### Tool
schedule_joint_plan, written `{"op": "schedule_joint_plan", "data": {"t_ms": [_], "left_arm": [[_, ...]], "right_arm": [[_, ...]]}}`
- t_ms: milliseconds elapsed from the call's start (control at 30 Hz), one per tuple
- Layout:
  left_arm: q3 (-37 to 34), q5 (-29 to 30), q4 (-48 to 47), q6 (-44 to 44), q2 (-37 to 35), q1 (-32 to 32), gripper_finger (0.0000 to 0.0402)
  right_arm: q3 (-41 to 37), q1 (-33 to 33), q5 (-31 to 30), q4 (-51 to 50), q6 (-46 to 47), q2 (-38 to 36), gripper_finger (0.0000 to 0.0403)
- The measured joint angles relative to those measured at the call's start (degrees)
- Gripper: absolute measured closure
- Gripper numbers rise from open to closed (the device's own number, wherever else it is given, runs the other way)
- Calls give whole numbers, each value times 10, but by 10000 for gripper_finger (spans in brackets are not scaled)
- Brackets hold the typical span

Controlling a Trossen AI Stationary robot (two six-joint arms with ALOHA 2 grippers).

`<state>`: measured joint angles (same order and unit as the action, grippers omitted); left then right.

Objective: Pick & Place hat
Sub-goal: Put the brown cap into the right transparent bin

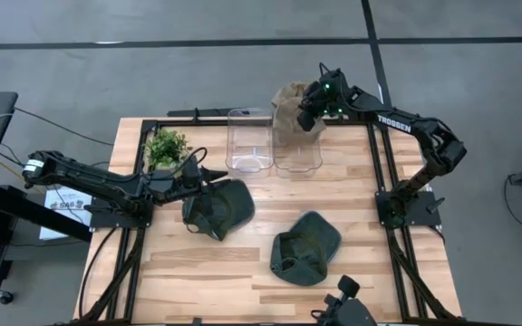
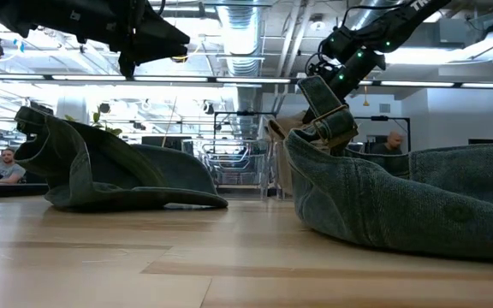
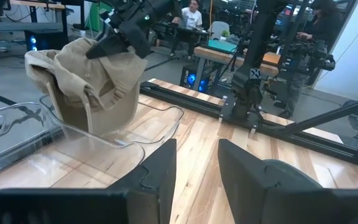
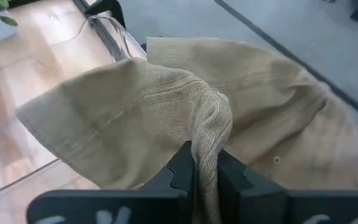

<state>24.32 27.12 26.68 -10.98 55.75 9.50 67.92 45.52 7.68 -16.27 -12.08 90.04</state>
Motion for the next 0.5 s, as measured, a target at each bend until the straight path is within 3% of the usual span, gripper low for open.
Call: {"op": "schedule_joint_plan", "data": {"t_ms": [300, 500], "left_arm": [[0, 0, 0, 0, 0, 0, 286], [0, 0, 0, 1, 0, 0, 286]], "right_arm": [[0, 0, -7, 28, -62, 0, 345], [0, 0, -53, 30, -91, 0, 318]]}}
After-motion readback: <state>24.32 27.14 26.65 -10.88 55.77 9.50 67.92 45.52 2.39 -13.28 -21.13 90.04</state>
